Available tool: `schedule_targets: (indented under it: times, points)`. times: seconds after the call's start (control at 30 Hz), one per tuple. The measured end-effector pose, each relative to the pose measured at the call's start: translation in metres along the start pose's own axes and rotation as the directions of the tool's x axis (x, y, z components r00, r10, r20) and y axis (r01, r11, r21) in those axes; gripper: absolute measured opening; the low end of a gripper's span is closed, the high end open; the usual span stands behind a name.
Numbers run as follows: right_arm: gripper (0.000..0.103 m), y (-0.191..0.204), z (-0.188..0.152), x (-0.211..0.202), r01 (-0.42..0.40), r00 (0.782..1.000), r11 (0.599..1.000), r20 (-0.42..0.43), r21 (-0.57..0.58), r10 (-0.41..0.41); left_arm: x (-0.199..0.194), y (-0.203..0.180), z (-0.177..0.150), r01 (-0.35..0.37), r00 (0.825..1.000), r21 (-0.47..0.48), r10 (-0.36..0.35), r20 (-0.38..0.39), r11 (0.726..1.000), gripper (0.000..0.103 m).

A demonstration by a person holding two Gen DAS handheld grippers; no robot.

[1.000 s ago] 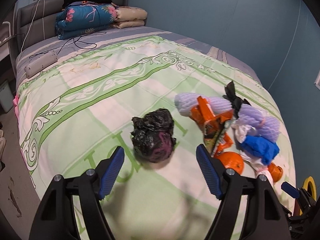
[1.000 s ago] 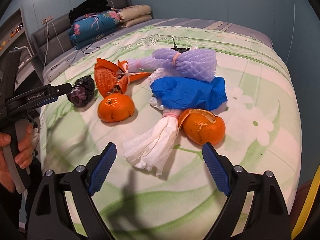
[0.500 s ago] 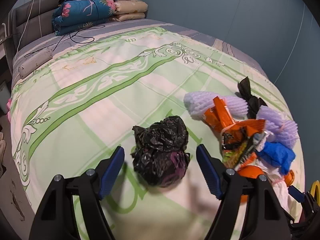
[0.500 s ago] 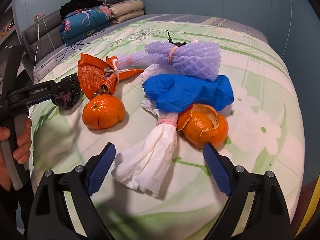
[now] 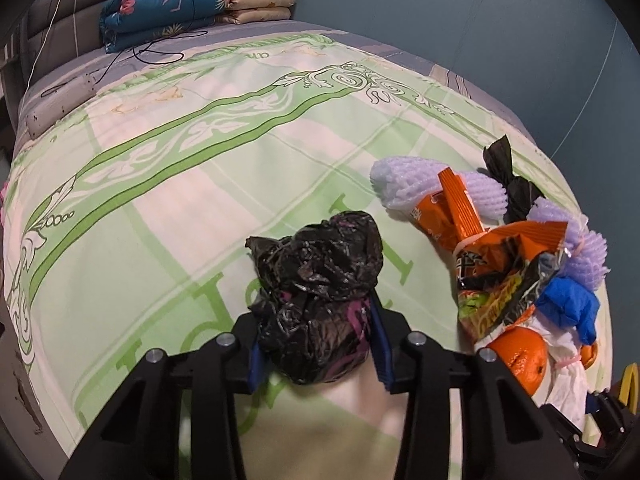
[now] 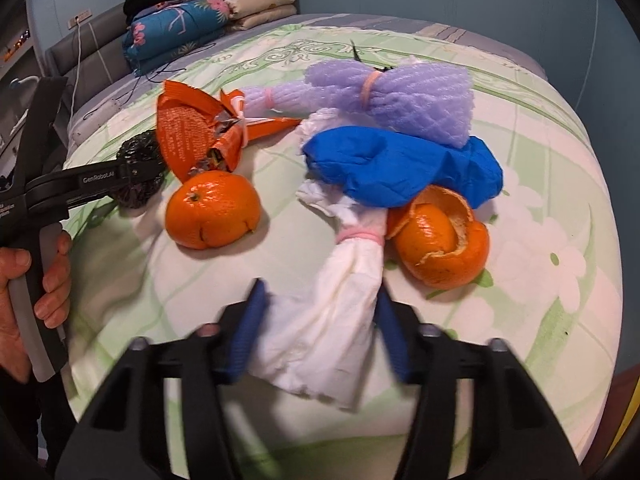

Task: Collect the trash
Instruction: 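Grasp the black plastic bag with the left tool while the right tool grasps the white tissue bundle, then carry both items over the yellow bin and open both tools to drop them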

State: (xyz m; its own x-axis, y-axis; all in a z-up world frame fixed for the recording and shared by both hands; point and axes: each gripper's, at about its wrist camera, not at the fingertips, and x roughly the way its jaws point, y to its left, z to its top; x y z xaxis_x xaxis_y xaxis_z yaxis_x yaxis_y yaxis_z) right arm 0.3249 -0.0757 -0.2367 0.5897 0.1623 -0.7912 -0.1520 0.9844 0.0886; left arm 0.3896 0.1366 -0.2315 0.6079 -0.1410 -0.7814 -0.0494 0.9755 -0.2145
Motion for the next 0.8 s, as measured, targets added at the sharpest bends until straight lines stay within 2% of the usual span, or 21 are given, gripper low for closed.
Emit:
schedule_targets:
  times: [0.07, 0.27, 0.57, 0.8]
  points:
    - [0.034, -0.001, 0.000, -0.003, -0.017, 1.000, 1.000, 0.002, 0.009, 0.017, -0.002, 0.001, 0.000, 0.008, 1.000, -0.013, -0.008, 0.000, 1.000, 0.038]
    - [0.022, -0.002, 0.001, -0.018, -0.076, 0.997, 0.997, 0.018, 0.014, 0.076, -0.017, 0.000, -0.003, 0.026, 1.000, -0.027, -0.026, 0.014, 0.999, 0.038]
    - [0.017, -0.004, -0.008, -0.055, -0.128, 0.991, 0.992, 0.051, 0.005, 0.128, -0.056, -0.003, -0.015, 0.041, 0.997, -0.025, -0.039, 0.062, 0.999, 0.038]
    - [0.013, -0.010, -0.016, -0.077, -0.125, 0.989, 0.992, 0.074, -0.002, 0.124, -0.086, -0.007, -0.031, 0.050, 0.994, -0.017, -0.049, 0.094, 0.999, 0.038]
